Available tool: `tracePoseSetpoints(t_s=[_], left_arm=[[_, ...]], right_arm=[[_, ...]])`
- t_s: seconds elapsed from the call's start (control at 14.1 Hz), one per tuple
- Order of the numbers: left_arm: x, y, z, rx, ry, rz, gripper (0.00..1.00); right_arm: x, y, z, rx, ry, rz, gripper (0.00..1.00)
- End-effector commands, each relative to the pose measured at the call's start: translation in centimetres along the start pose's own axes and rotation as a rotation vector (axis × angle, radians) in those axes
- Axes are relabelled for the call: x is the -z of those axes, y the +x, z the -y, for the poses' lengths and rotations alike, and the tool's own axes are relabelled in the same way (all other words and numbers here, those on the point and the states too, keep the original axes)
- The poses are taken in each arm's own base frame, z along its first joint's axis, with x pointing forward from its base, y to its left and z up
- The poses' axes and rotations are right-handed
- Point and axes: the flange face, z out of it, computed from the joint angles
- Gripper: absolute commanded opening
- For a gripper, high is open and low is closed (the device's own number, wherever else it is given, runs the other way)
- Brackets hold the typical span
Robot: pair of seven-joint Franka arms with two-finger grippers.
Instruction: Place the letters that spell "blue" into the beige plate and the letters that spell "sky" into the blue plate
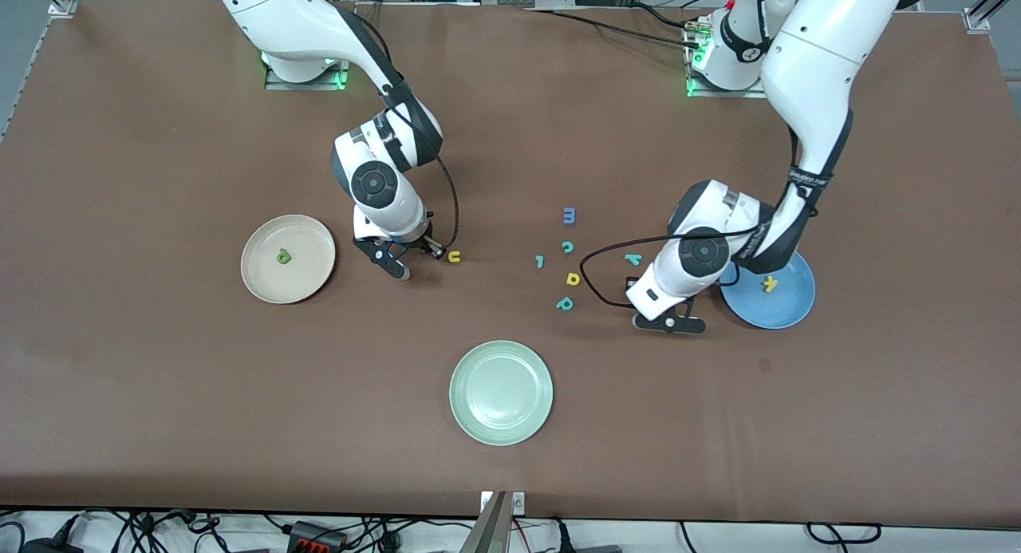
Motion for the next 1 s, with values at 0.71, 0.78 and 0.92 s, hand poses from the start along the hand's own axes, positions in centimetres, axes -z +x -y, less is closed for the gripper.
tracePoseSetpoints(t_s=[0.71, 0.78, 0.92], left_arm=[[1.9, -0.7, 17.6, 0.005, 0.031, 0.155, 1.00], [1.9, -0.7, 17.3, 0.012, 0.033, 0.157, 1.00], [2.6, -1.2, 15.4, 0.046, 0.039, 0.167, 1.00]], right_arm=[[6.5, 17.8, -14.7, 0.343, -0.120, 0.239, 0.00], [5.7, 18.0, -15.1, 0.348, -0.130, 0.246, 0.00], [4.5, 18.2, -15.9, 0.374, -0.139, 0.234, 0.00]])
